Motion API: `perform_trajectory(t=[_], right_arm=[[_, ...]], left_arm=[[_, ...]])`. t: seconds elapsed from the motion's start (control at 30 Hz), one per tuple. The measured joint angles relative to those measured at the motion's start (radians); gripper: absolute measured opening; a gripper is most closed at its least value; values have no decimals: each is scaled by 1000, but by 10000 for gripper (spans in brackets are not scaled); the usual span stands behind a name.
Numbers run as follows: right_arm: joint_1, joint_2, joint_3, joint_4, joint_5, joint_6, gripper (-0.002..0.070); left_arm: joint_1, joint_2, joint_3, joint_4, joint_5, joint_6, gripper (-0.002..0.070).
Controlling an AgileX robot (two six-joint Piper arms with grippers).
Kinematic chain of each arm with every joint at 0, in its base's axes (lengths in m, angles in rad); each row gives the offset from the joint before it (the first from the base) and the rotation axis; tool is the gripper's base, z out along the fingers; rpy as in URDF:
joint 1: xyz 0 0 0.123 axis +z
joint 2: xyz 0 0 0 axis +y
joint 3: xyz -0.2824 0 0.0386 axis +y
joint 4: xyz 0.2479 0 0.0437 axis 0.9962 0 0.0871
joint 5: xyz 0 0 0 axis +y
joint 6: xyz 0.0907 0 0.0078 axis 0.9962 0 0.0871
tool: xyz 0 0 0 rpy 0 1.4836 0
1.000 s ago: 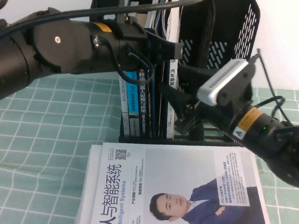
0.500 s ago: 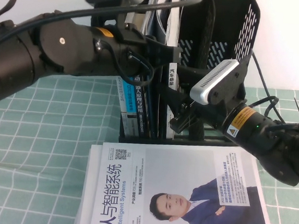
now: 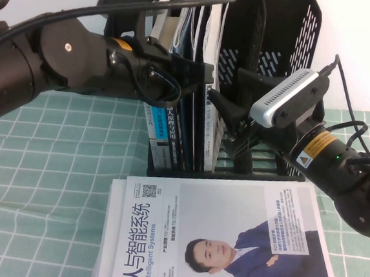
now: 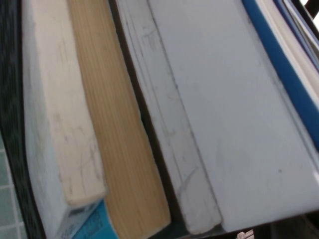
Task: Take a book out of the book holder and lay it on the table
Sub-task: Pick up the right side book from the book shelf
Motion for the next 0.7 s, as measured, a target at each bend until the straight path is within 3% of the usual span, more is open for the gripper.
perform_trajectory(t=[0.5, 0.7], right_arm=[[13, 0, 0, -44, -4, 87, 457], [13, 0, 0, 15, -10, 61, 457]], left_arm=[[0, -1, 0, 0, -16, -21, -3], [0, -1, 0, 0, -16, -22, -3]])
